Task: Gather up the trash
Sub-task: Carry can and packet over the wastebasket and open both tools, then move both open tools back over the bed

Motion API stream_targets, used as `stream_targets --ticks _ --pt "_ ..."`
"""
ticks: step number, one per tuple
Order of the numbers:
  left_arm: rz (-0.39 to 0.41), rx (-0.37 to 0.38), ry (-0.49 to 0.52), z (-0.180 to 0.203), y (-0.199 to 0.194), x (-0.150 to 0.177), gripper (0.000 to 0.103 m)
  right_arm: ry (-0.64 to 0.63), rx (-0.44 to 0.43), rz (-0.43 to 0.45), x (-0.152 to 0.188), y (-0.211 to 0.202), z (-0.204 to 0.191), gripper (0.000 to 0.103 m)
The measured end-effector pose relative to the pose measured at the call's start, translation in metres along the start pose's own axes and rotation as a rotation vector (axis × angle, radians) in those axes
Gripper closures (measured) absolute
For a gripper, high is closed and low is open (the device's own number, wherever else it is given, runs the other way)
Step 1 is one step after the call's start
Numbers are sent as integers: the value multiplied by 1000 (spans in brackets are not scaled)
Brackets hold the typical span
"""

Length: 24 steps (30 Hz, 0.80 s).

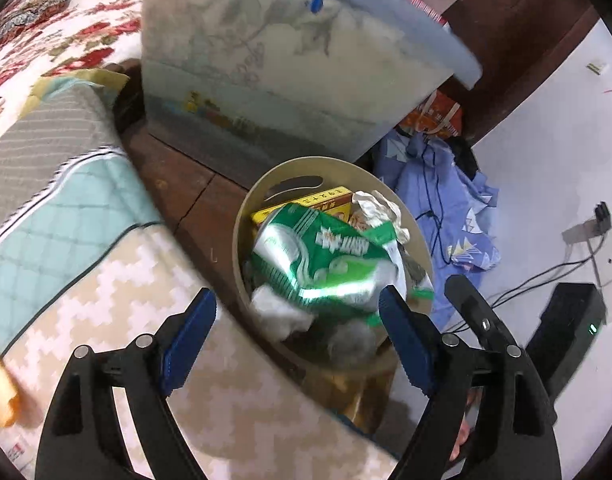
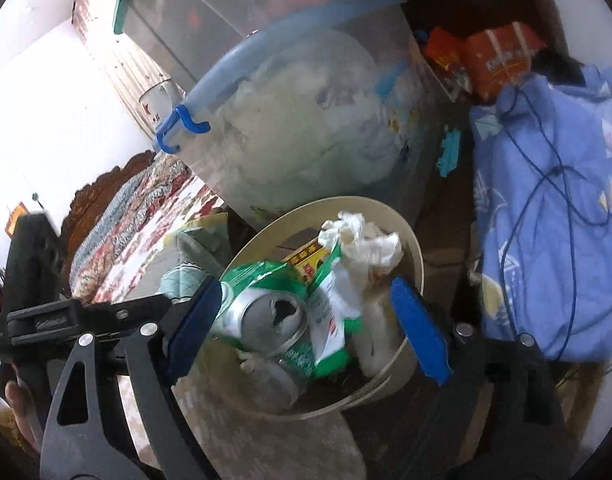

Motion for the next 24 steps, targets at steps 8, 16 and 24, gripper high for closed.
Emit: stream_targets --ticks 8,16,24 --pt "37 -52 23 -25 -76 61 24 11 -43 67 11 -36 -28 22" --pt "161 -162 -117 -112 -179 125 24 -197 -214 -55 45 -29 -121 60" --pt "219 -231 -277 -192 -216 134 32 -388 -344 -281 118 2 -224 59"
Point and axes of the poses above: each gripper's, at about its wrist camera, not at the fingertips, and y roughly the way its jaws point, z to its right, x to its underside, the point moved 6 cm from there along y, roughly the way its jaws point, and after that the axes turned 9 degrees about x, right-handed, at the moved point
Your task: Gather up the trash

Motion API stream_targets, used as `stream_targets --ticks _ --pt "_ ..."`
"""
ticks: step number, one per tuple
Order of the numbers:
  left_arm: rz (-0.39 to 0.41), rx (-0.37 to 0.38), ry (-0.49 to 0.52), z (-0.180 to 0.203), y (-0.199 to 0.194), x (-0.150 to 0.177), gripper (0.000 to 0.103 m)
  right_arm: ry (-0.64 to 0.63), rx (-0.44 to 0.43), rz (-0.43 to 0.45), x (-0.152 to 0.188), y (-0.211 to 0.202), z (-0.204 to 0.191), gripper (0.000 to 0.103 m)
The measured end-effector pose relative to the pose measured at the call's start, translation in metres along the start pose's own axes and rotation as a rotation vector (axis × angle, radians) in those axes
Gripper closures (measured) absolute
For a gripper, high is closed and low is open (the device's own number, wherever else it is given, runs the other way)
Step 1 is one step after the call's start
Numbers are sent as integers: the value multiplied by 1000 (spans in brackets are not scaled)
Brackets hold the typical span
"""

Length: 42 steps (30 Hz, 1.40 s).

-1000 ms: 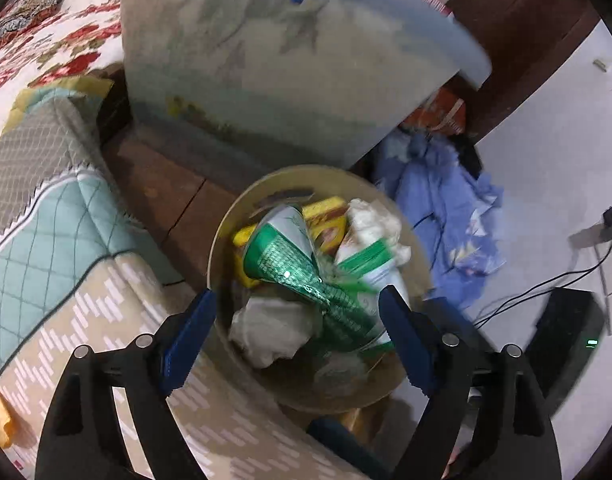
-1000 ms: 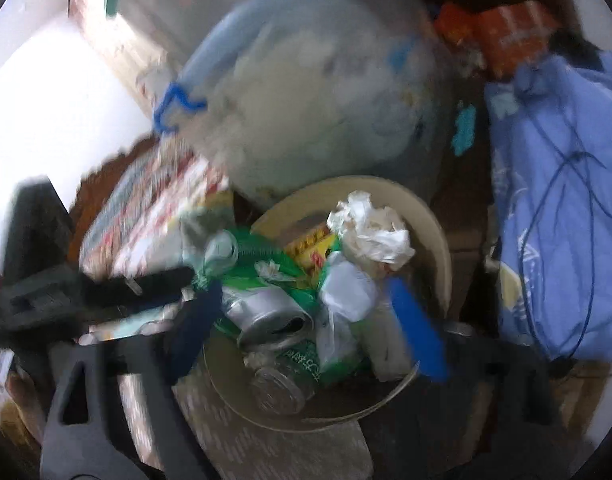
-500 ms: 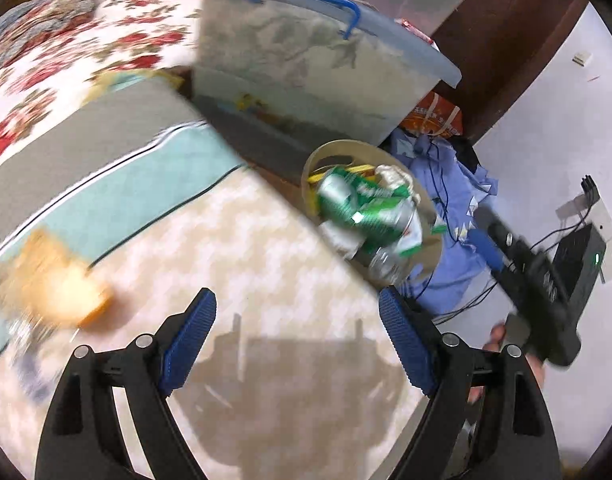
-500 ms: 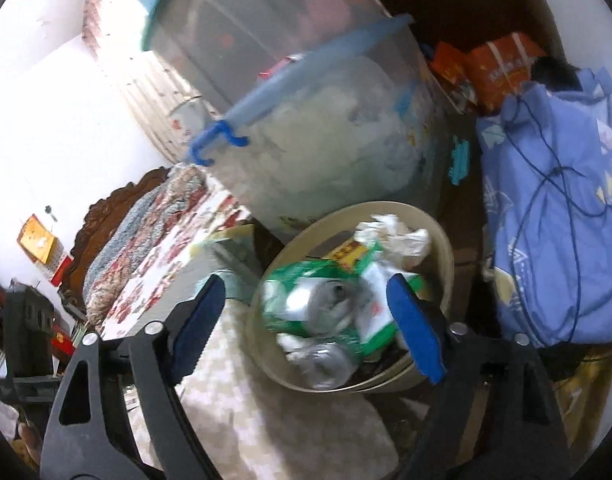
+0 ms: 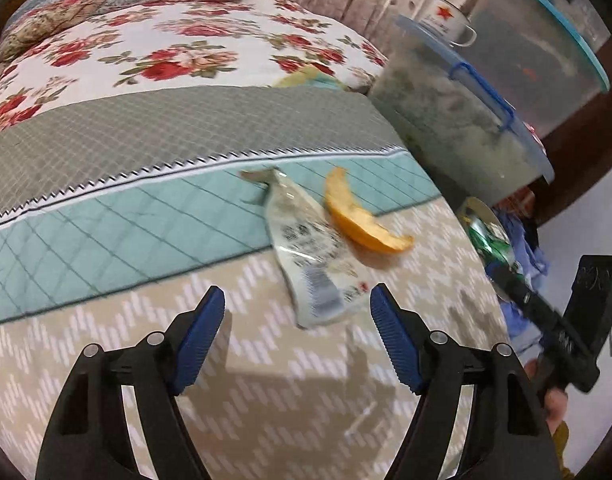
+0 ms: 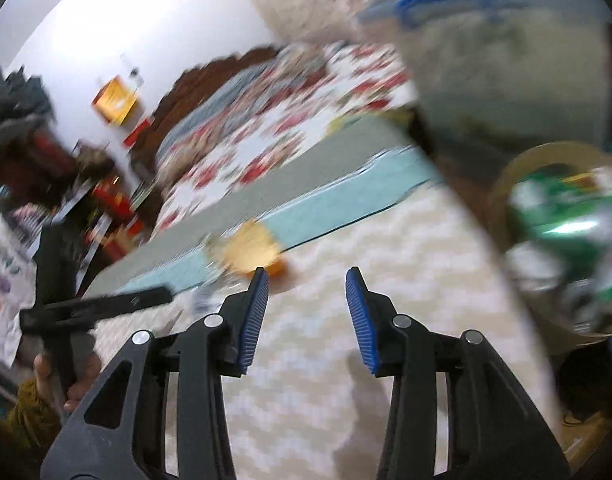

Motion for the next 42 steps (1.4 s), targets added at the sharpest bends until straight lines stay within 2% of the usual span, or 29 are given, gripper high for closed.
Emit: stream_targets --ticks 4,8,11,12,13,14,15,17,21,29,34,42 --pt "-1 -5 33 -1 10 -5 32 6 -38 -93 7 38 -25 55" --pt "-13 -25 71 2 31 -10 32 148 -123 -174 4 71 -24 54" --pt "-1 -33 71 -1 42 -17 33 250 -169 -201 2 89 -24 54" --pt "-1 -36 75 -1 45 -19 38 266 -177 -209 1 94 -25 54" --pt "1 -45 85 0 47 -21 52 277 -181 -211 1 99 -27 56" --pt "-1 -53 97 1 49 -22 59 269 -176 -209 1 101 -30 56" --pt "-1 -57 104 2 51 -21 61 262 -173 -213 0 102 -31 57" --pt "-8 -52 105 3 49 -19 63 254 -173 -222 3 104 -37 81" --pt "-40 -5 100 7 37 0 64 207 -156 -216 15 88 -46 85" --pt "-72 -1 138 12 -8 65 64 81 -101 -150 59 24 -56 87" --pt "-80 5 151 13 -36 101 64 6 -57 -149 97 -6 -58 87" --pt "-106 20 164 18 -61 149 63 9 13 -146 141 -45 -39 87"
Point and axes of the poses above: each gripper's, at about its wrist camera, not at the fingertips, and y roughly the way its jaws point, z to its right, x to its underside, the point moved 6 cm from there along y, roughly the way its jaws point, and after that the axes turned 9 degrees about x, right-handed, at the moved point
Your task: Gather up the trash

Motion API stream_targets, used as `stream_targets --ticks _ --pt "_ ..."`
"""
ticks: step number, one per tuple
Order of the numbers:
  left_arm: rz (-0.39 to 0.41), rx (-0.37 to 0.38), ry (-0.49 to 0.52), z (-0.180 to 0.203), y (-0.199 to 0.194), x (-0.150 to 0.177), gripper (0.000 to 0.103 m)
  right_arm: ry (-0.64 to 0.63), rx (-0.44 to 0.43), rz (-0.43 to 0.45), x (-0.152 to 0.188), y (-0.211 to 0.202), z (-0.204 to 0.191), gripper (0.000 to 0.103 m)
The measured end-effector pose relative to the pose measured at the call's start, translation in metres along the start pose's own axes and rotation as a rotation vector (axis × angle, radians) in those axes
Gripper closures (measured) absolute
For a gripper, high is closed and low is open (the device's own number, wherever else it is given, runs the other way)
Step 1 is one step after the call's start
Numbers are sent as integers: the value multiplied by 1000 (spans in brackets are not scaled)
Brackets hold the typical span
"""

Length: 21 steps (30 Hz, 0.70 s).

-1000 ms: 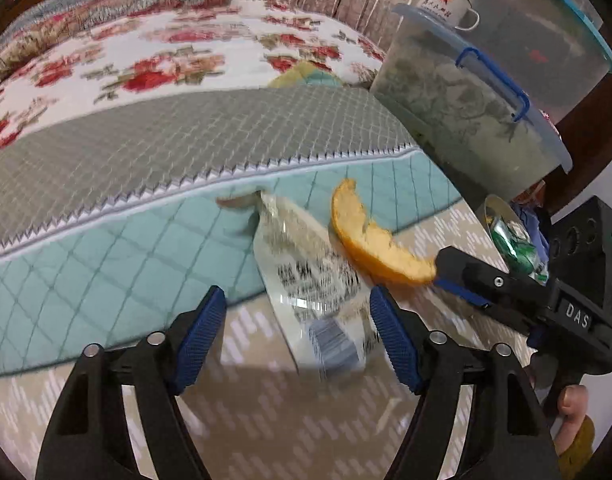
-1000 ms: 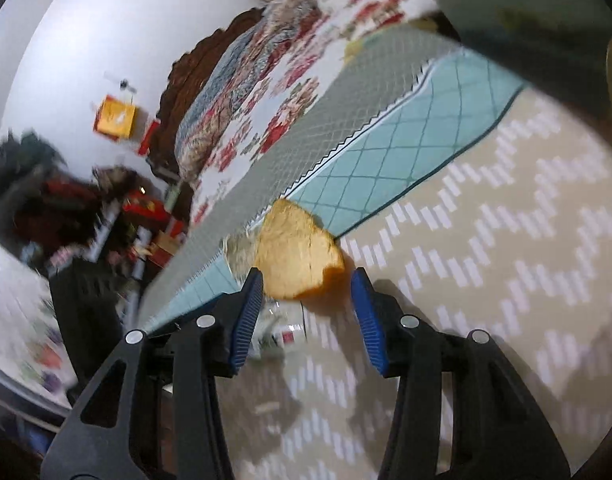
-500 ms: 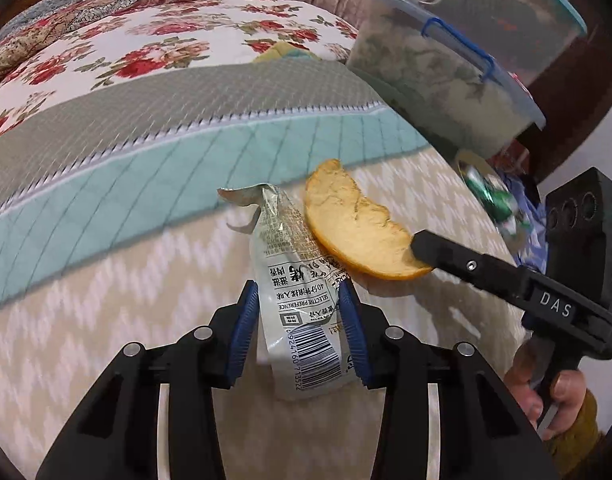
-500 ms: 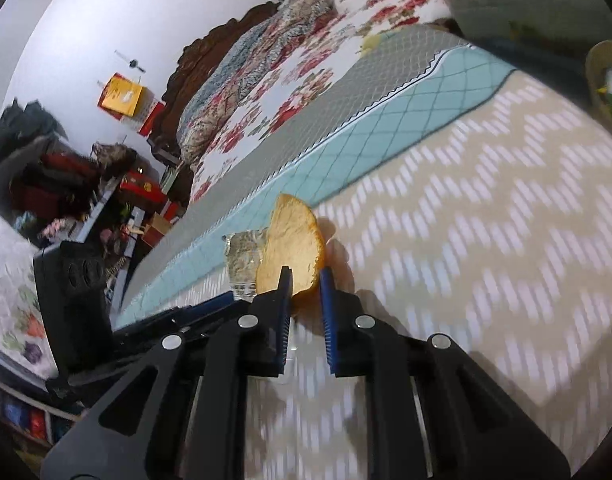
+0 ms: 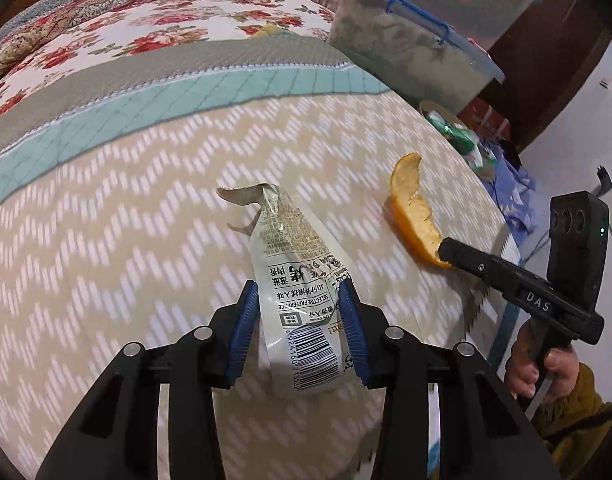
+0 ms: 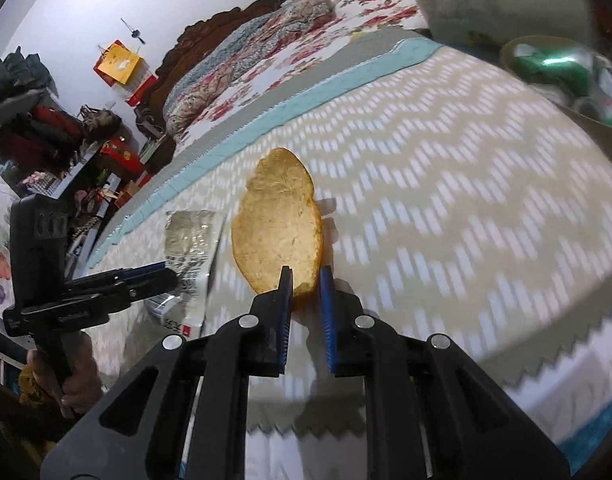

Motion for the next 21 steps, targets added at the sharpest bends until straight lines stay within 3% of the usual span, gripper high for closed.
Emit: stream_targets --ticks 3,4,6,7,8,9,12,18,21 --pt "-1 -26 13 3 -4 6 60 10 -6 4 9 -6 3 85" --pt "5 -35 11 1 -6 5 55 19 -13 4 11 -6 5 84" --pt "28 -40 -1 -1 -11 0 50 44 -34 3 12 -6 6 77" --pt "35 -40 -5 -3 -12 -3 48 50 -43 5 13 -7 7 64" --pt "43 -38 -8 -3 -14 -6 47 52 -50 27 11 -12 6 41" --pt "52 -39 -5 -3 -15 -9 44 45 -42 47 12 -15 5 31" --pt "57 -52 -1 -5 -11 -17 43 -11 -6 72 14 -22 -2 29" --pt "27 -14 -23 -2 6 -24 45 9 1 59 -3 -15 2 30" --pt "10 -4 -26 1 13 -25 58 5 20 56 -23 -7 5 31"
Point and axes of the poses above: each gripper's, at about its wrist camera, not at the fingertips, and y roughly the way its jaws point, z to its right, x to its underside, the point moved 6 cm from there along y, roughly the way its jaws point, and after that the axes turned 9 degrees about x, right-handed, at the moved point
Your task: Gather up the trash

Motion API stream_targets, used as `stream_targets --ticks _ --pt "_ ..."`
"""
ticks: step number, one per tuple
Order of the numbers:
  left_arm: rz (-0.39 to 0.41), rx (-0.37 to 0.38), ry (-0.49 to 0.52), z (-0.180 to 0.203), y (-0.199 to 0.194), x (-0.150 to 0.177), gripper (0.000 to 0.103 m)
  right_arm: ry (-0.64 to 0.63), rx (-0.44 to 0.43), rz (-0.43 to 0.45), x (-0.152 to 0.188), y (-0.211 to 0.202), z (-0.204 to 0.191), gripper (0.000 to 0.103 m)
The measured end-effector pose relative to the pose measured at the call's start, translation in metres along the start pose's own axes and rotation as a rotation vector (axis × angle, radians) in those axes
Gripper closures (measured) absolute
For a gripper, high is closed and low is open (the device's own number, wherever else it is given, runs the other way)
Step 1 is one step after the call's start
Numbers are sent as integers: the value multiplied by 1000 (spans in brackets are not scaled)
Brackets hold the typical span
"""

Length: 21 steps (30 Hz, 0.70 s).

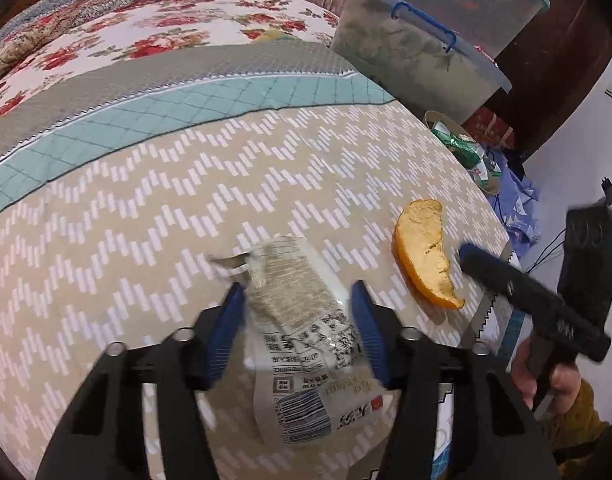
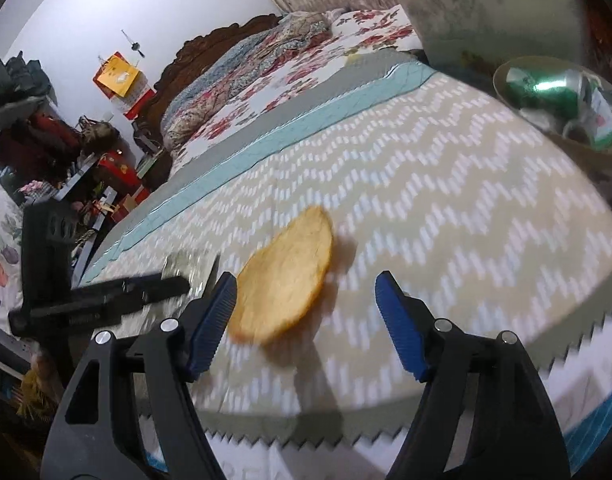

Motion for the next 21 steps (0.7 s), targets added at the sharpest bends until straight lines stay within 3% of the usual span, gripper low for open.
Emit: stream_targets --ticks 3,4,6,8,10,14,21 --pt "-7 3 -2 1 4 0 74 -14 6 -30 -16 15 -3 35" --pt "-2 5 -7 1 5 -1 75 -17 4 -45 -19 20 -3 42" --pt "-4 9 -7 2 5 -1 76 -38 -22 -100 -23 35 -10 68" --pt "-7 15 -8 4 5 -2 77 -70 -21 -103 -24 39 -15 86" --pt "-5 32 -6 9 3 -5 79 -72 -35 -81 -24 35 -16 92" --pt "3 72 8 26 3 -26 80 -40 -20 -16 -23 19 -4 95" --pt "0 118 120 86 25 -76 80 91 55 123 -41 -24 62 96"
Point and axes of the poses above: each gripper's, at about its wrist camera, not at the fingertips, and y roughly the way its jaws point, z to its right, x to its underside, the point moved 6 cm from there along y, roughly the way its jaws point, and after that the axes turned 9 degrees about x, right-handed, at the moved point
